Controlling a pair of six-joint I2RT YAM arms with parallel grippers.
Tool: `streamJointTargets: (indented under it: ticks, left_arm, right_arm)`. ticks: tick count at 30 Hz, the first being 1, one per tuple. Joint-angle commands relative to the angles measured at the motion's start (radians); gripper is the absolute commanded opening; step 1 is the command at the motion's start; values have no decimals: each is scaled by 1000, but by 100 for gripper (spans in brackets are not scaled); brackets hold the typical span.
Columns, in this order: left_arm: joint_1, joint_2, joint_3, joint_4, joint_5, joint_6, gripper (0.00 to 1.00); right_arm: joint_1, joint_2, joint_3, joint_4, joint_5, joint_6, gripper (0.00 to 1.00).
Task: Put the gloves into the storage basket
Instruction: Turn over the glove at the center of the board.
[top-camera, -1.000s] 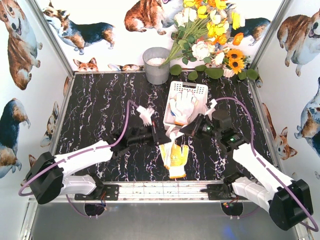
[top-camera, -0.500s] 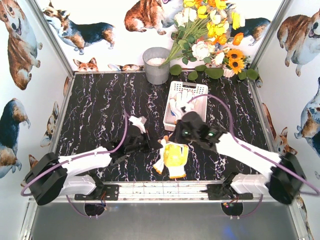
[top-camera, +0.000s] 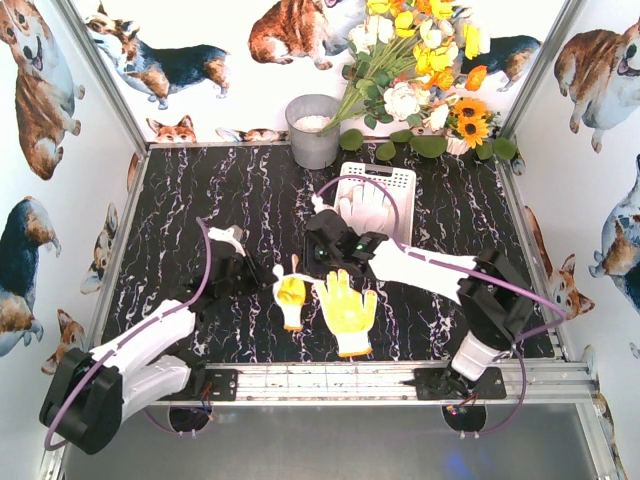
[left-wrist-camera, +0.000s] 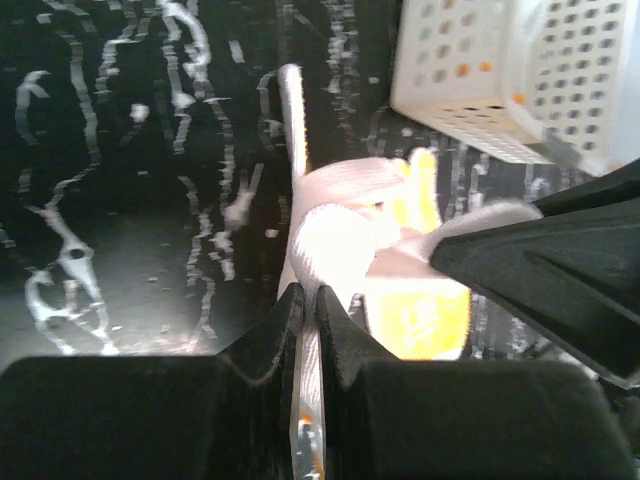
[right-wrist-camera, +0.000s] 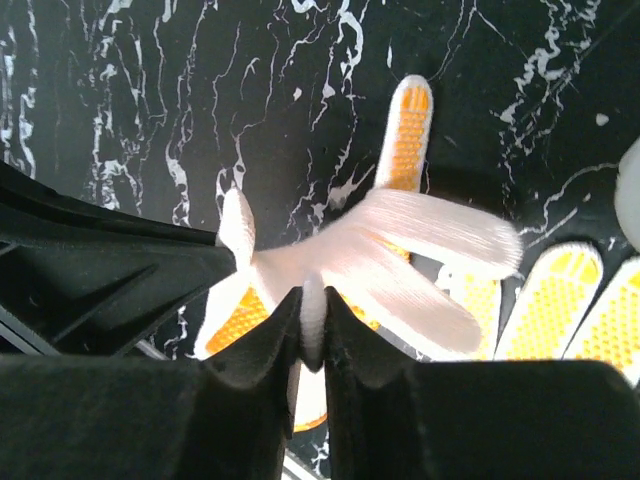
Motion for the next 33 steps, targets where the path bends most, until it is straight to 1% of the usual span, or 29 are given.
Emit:
streamJointTargets:
  ticks: [1,3,4,5,7,8,10,11,15,16,18,19,21,23,25,27,30,33]
  left_arm:
    - [61,43,5,-136,-1,116,0]
    - [82,75,22,-180,-9,148,0]
    - [92,83,27,-194,-20,162,0]
    - [99,86,31,-203,-31,173,3]
    - [113,82,34,-209,-52,192,13]
    - [123,76,37,-213,-55,197,17]
    - [136,62,47,-231,-69,206,30]
    - [136,52,57,-266,-98,209,36]
    - [138,-19,105,-405,-286,213,58]
    - [138,-41,118,-440,-327,212,60]
    - [138,-82,140,-485,-362,218,61]
    - [136,-105,149,-491,-345,230,61]
    - [135,-152,157,-473,-261,253,60]
    - [130,-188,150,-424,-143,257,58]
    - [120,-206,133,-367,-36,240,55]
    - [105,-201,106,-317,25,194,52]
    - [54,-173,50,-227,45,124,49]
    - [-48,-127,30,-143,-25,76,49]
  right_arm:
    - [-2,47,84,51,-16,-39,20]
    - [-1,54,100,60,-35,-48,28]
    - [-1,53,106,70,-46,-58,37]
    - [-1,52,112,75,-55,-73,43]
    - [-1,52,133,59,-62,-101,50]
    - [-1,51,146,41,-62,-116,51]
    - [0,35,167,1,-56,-144,52]
    - [0,19,166,-14,-48,-153,53]
    - [-4,-80,104,-59,2,-164,54]
    - [-4,-110,80,-68,13,-160,55]
    - [-5,-172,17,-75,31,-151,55]
    - [-5,-207,-16,-76,39,-144,55]
    - [-5,-281,-84,-71,44,-134,55]
    - [-5,-342,-145,-66,38,-107,55]
    - [-5,-392,-204,-50,28,-73,55]
    - [-5,-429,-260,-29,23,-41,55]
    - [-5,-463,-320,-19,31,6,55]
    - [-6,-502,-365,-50,91,69,55]
